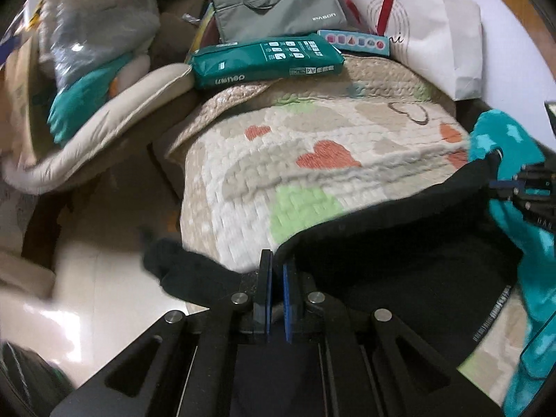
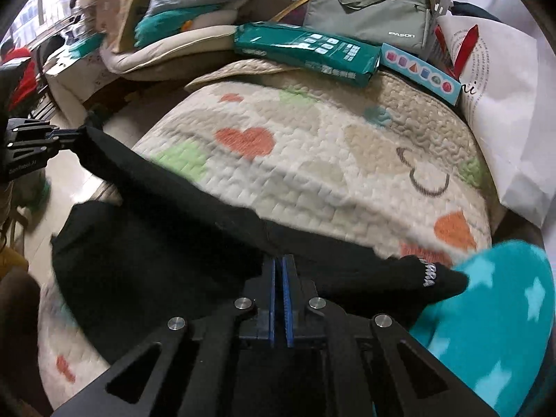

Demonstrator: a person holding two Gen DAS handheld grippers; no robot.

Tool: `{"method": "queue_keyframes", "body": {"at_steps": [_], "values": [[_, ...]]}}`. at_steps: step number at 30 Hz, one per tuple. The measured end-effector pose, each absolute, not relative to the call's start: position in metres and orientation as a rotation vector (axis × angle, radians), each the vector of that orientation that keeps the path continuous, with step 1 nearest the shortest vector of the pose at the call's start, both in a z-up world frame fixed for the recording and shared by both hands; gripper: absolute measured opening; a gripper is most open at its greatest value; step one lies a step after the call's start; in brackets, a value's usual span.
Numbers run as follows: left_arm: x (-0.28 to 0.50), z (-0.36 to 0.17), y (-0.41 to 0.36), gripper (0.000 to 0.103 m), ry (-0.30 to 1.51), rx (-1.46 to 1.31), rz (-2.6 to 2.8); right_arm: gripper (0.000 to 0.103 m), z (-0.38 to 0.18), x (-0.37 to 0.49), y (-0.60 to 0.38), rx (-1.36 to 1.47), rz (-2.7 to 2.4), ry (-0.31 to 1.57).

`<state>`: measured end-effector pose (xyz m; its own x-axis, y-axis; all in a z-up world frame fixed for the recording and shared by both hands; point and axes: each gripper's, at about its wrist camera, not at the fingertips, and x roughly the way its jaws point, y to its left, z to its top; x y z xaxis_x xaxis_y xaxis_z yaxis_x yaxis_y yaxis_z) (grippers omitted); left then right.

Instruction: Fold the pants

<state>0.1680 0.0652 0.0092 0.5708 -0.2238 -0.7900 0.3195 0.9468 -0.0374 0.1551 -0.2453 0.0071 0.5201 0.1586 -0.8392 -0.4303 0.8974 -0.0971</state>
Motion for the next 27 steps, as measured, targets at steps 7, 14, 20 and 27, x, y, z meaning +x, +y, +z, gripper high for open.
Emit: {"method": "queue_keyframes", "body": {"at_steps": [7, 14, 20, 27], "values": [[0.088, -0.024, 0.08, 0.005, 0.944, -0.008, -0.271, 0.004, -0.022, 0.078, -0.238, -0.339, 0.393, 1.041], [0.038, -0.056, 0.084, 0.006, 1.032, -0.097, -0.233, 0.004, -0.066, 0.027, -0.228, -0.427, 0.381, 1.179], [0.025, -0.058, 0.079, 0.016, 1.104, -0.044, -0.162, 0.009, -0.089, 0.016, -0.231, -0.491, 0.321, 1.282], [-0.002, -0.026, 0.119, 0.042, 1.065, -0.123, -0.109, 0.075, -0.046, 0.0, -0.241, -0.424, 0.328, 1.141]]}}
